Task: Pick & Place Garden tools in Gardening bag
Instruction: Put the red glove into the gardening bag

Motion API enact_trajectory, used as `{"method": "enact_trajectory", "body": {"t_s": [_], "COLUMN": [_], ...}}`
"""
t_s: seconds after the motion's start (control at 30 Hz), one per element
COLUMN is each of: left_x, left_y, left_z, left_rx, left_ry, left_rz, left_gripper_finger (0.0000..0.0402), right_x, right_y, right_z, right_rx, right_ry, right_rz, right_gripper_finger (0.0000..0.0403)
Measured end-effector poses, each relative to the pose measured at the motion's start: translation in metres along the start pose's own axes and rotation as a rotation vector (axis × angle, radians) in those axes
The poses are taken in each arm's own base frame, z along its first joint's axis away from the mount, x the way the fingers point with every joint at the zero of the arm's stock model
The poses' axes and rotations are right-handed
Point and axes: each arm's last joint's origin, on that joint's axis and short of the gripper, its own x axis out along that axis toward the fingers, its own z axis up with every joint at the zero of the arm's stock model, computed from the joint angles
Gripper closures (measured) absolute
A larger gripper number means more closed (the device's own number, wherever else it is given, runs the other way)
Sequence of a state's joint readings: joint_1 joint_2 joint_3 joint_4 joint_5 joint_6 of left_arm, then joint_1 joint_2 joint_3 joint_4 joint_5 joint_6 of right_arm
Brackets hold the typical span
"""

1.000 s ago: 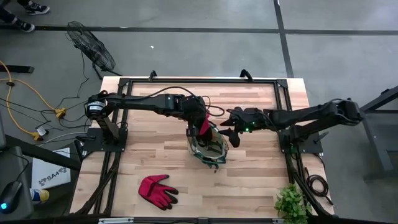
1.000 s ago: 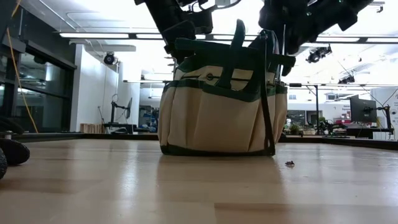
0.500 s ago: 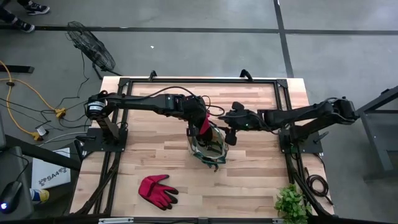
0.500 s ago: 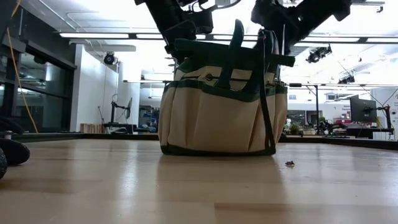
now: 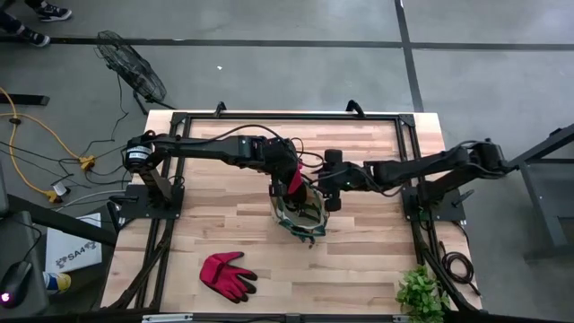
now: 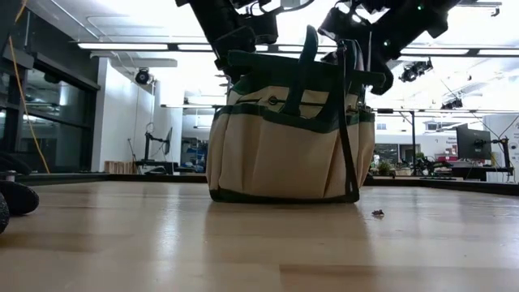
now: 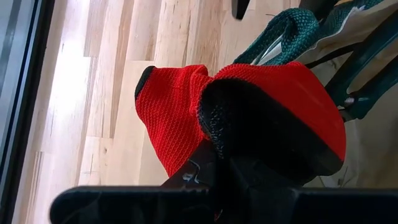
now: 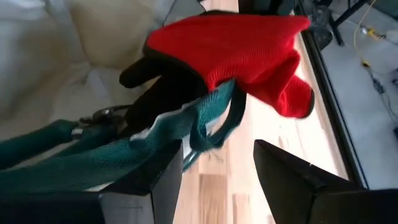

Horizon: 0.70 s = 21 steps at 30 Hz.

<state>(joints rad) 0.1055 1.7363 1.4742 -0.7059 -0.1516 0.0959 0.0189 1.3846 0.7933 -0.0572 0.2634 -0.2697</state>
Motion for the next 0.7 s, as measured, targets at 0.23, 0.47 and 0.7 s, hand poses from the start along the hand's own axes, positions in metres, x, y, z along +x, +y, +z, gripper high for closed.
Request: {"method": "enact_trajectory", "body": {"t_s": [0.23, 0.47, 0.7], "left_x": [0.0, 0.0, 0.0], "left_y": [0.0, 0.0, -0.0001], "left_z": [-0.0001, -0.0001, -0.0002], "left_rx": [0.0, 0.0, 0.0], "left_ry": [0.001, 0.001, 0.002], "left_rz": [0.0, -0.001, -0.004], "left_gripper_finger": [0.0401, 0.0401, 0.0401], "right_x": [0.0032, 0.0036, 0.005], "right_y": [0.0, -0.0002, -0.0051], "right_z": [0.0033, 0.0023, 0.0009], "right_rx": [-0.017, -0.053, -0.082], "right_ry": [-0.037, -0.03, -0.028], "right_rz": [-0.01, -0.007, -0.006], "right_gripper_finger": [0.0214, 0.0214, 0.0224]}}
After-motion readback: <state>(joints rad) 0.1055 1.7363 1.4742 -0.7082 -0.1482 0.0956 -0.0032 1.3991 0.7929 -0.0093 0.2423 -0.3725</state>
